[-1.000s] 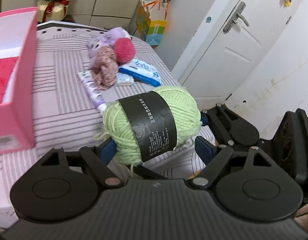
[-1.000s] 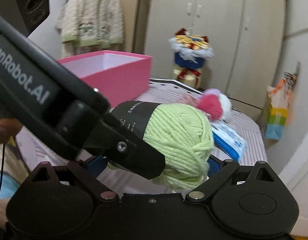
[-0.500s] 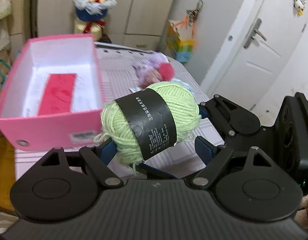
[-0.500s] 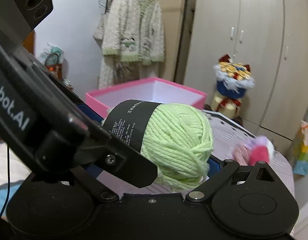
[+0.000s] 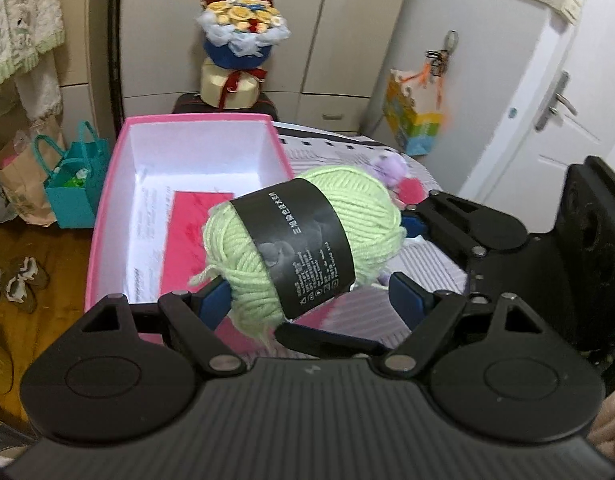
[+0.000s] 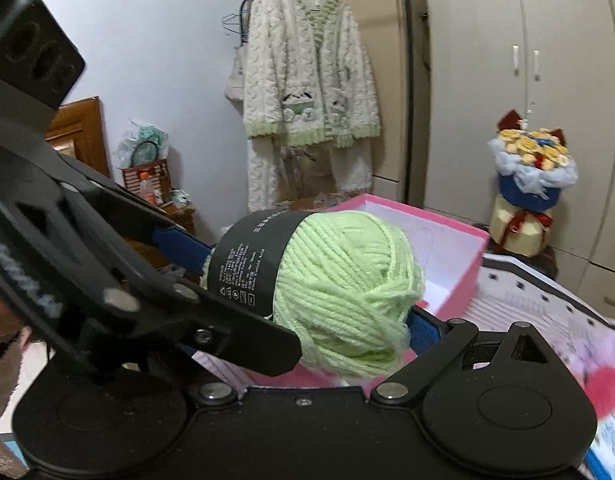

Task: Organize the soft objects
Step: 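Carry the yarn ball into the pink box and open the right gripper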

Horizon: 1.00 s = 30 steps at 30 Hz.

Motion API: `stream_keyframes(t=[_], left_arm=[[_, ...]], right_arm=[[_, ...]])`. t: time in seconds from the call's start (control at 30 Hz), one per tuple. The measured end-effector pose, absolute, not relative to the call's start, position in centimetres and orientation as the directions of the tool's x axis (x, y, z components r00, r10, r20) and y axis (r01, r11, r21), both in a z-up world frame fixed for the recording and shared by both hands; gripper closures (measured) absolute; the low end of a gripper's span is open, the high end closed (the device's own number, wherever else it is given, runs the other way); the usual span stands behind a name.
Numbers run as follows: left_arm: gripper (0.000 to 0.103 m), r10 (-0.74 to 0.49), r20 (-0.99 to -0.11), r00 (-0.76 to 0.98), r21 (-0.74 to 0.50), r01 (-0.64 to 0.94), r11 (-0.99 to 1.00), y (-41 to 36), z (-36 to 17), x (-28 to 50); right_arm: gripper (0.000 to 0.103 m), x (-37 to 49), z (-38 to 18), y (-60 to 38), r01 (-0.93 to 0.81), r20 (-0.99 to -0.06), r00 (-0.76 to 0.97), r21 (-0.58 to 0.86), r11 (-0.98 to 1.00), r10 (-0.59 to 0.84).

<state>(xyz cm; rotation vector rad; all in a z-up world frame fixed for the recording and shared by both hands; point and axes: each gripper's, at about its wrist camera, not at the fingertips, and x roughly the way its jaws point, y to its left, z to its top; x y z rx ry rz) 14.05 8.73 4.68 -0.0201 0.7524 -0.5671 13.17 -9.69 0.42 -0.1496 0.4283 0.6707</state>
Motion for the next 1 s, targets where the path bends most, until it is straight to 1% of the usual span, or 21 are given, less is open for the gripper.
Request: stream_keyframes(t=[0.1,0.2,0.4,0.5,0.6,0.77,0.9,1.0], left_arm=[[0.021,-0.507,-0.644,0.574,-0.250,0.468,0.847,9.3,4.5,17.0],[0.021,-0.520,-0.648,0.556,-0.286,0.456,0.843,9.7,3.9,19.9],[0.021,-0.522,-0.663,0.537,-0.331,0.416,0.847,9.6,2.8,25.2],[0.021,-0.513,-0.680,0.524,-0.351,0.381,0.855,9.7,2.1,27.9],[0.021,-0.494,-0.700,0.516,-0.351,0.354,0.867,9.6,1.2,29.9],[0.021,-0.485,-0.718,0.499,-0.367,0.321,0.873,9.6,-0.2,32.5],[0.021,-0.479,-0.727,0.491,-0.371,0.307,0.877,9.5,-1.1,33.5],[0.021,-0.466,-0.719,0.516,-0.353,0.307,0.884,9.4,-1.1,33.4]], right_arm=[[0.004,15.1,0.5,-9.7,-0.658,-0.423,0.690,-0.029,0.753,0.587],[0.005,17.1,0.3,-9.9,-0.670,-0.434,0.678,-0.031,0.742,0.594],[0.006,22.6,-0.2,-9.1,-0.702,-0.514,0.636,-0.077,0.708,0.575],[0.006,25.7,-0.6,-8.9,-0.708,-0.560,0.605,-0.054,0.704,0.566],[0.006,28.1,-1.5,-8.1,-0.716,-0.608,0.580,-0.062,0.696,0.542],[0.006,31.0,-2.8,-6.6,-0.697,-0.662,0.584,-0.113,0.708,0.470],[0.006,32.2,-3.4,-5.8,-0.668,-0.683,0.611,-0.174,0.723,0.400],[0.007,32.5,-3.4,-6.0,-0.644,-0.676,0.633,-0.191,0.741,0.377]])
